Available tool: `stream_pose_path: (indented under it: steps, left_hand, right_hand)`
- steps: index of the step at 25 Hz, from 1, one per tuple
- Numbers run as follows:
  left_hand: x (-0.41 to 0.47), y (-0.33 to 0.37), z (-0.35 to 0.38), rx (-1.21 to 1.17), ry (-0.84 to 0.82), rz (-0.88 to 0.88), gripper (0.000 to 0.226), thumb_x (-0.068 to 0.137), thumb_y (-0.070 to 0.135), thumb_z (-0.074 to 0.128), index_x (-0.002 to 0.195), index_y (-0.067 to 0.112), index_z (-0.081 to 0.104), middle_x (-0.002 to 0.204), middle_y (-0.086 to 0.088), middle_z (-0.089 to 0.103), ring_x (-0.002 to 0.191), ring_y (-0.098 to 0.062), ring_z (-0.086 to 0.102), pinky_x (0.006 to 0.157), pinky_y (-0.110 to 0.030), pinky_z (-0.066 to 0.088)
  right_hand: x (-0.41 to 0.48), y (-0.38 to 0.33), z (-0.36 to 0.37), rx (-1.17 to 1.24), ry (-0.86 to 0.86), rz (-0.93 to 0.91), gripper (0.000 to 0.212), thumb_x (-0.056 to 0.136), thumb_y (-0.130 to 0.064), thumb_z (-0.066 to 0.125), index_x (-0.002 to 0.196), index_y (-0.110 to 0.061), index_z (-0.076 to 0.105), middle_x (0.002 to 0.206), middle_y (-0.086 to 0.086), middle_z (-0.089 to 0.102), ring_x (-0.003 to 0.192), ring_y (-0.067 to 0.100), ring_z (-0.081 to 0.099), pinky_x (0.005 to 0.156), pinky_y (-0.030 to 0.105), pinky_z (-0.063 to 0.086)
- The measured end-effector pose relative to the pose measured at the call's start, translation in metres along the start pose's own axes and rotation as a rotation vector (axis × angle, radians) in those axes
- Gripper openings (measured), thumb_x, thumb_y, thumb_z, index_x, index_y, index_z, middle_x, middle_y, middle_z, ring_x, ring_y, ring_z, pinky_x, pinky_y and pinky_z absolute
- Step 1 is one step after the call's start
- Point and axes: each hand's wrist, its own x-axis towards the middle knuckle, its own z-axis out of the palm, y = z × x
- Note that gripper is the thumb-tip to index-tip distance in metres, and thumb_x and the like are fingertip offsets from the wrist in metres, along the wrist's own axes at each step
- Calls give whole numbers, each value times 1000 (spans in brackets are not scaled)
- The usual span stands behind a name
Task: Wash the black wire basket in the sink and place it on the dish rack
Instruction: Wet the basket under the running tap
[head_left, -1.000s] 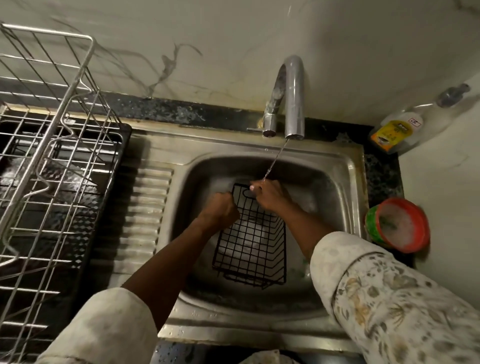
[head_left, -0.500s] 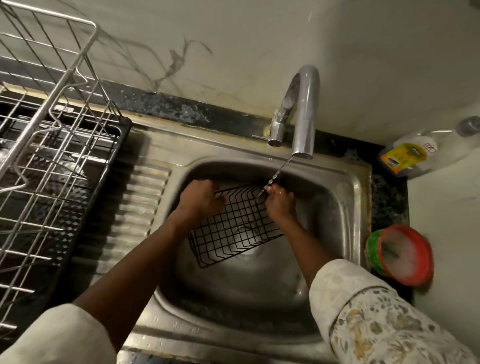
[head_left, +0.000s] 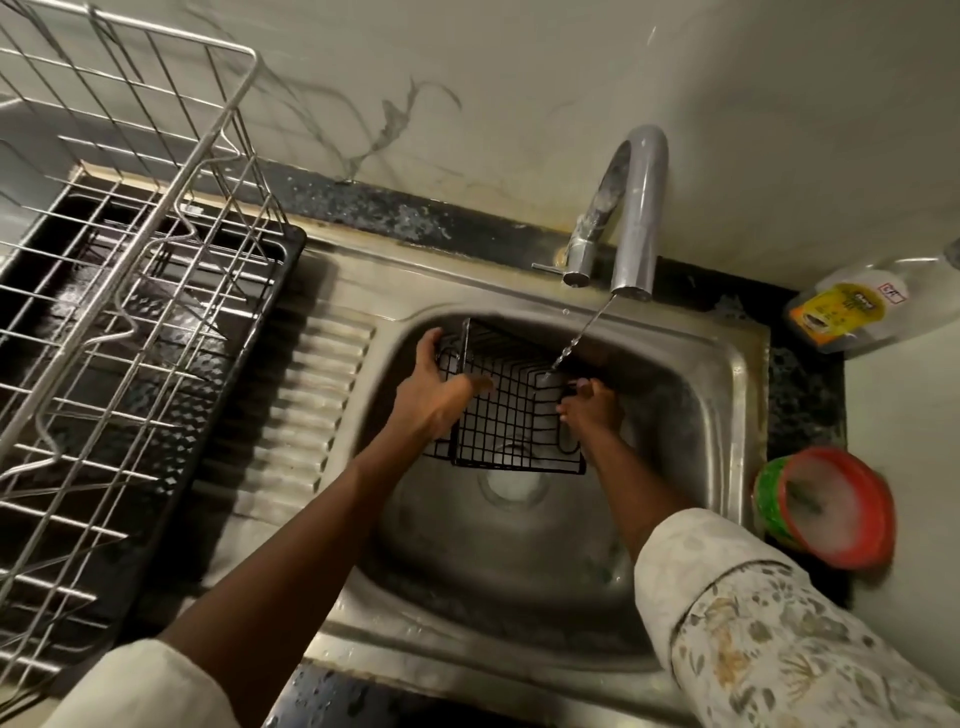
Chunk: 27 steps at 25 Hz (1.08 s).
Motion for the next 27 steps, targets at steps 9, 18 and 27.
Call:
stream_pose_path:
  steps: [9, 18, 27]
  left_hand:
    - [-14, 29, -10, 284, 317, 166, 73, 79, 65, 60, 137, 21, 51, 102, 3, 65, 91, -24, 63, 86, -40, 54]
    - [-12, 39, 5, 402, 300, 170, 81, 77, 67, 56, 133, 10, 43, 125, -16, 61, 111, -36, 59, 93, -44, 47]
    - [-14, 37, -3, 407, 291, 204, 77, 79, 63, 55, 132, 9, 43, 120, -15, 62, 103, -33, 59, 92, -47, 52]
  right_hand:
    - [-41, 41, 18, -820, -307, -1246, 42, 93, -11, 65, 134, -7, 60, 141, 15, 56, 136, 37, 46, 116, 56, 32]
    - [-20, 28, 8, -1137, -365, -1151, 66, 107, -51, 24, 156, -6, 30, 162, 16, 30, 153, 29, 15, 126, 44, 0]
    - [-18, 17, 23, -1144, -496, -1136, 37, 104, -42, 48, 127, -18, 65, 154, 24, 41, 144, 46, 34, 117, 63, 22]
